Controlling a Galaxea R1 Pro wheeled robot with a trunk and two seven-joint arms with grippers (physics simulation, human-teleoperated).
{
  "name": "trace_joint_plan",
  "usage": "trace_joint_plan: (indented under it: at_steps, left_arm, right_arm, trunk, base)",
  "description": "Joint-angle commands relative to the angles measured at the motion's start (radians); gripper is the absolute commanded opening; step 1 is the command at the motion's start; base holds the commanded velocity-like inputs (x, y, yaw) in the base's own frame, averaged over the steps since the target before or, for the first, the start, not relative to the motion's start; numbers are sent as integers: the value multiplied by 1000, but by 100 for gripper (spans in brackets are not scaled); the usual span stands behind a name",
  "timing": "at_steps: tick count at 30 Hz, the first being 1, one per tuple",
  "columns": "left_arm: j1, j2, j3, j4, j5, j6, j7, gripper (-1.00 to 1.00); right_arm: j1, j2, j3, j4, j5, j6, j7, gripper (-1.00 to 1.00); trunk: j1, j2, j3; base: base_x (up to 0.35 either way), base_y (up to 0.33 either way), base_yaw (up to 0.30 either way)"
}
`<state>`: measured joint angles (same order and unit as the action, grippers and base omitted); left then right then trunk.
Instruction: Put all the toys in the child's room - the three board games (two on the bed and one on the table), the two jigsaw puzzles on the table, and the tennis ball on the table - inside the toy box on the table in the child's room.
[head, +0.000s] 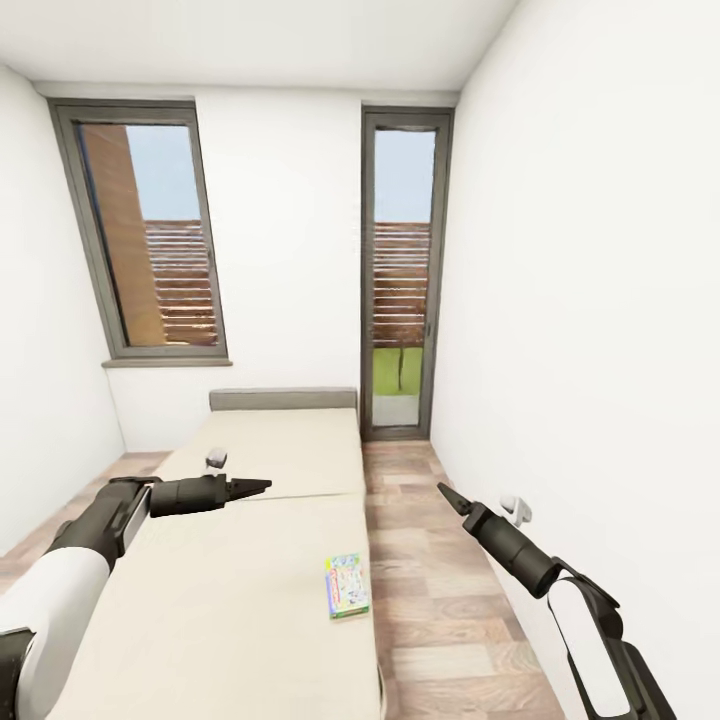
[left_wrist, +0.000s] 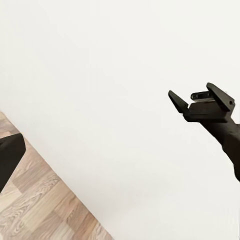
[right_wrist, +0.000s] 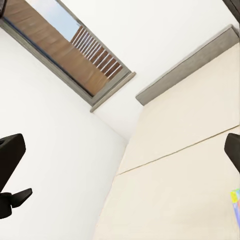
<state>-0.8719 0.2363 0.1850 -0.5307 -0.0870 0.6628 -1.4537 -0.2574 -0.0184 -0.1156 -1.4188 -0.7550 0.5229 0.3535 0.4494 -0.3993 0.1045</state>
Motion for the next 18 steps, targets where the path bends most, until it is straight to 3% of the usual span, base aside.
trace_joint_plan:
  at_steps: [1, 12, 18]
  left_arm:
    - [-1, -2, 5, 0, -9, 11, -7, 100]
    - [-1, -4, 5, 0, -10, 11, -6, 100]
    - [0, -5, 5, 0, -10, 11, -7, 100]
  right_arm:
    - [0, 0, -2, 0, -6, 7, 2, 100]
    - [0, -2, -5, 25, -6, 5, -2, 100]
    - [0, -2, -10, 32, -5, 4, 1, 100]
  trunk:
    - [1, -1, 0]
    - [1, -1, 0]
    - [1, -1, 0]
  base:
    - [125, -284, 246]
    - [156, -221, 270]
    - [168, -110, 236]
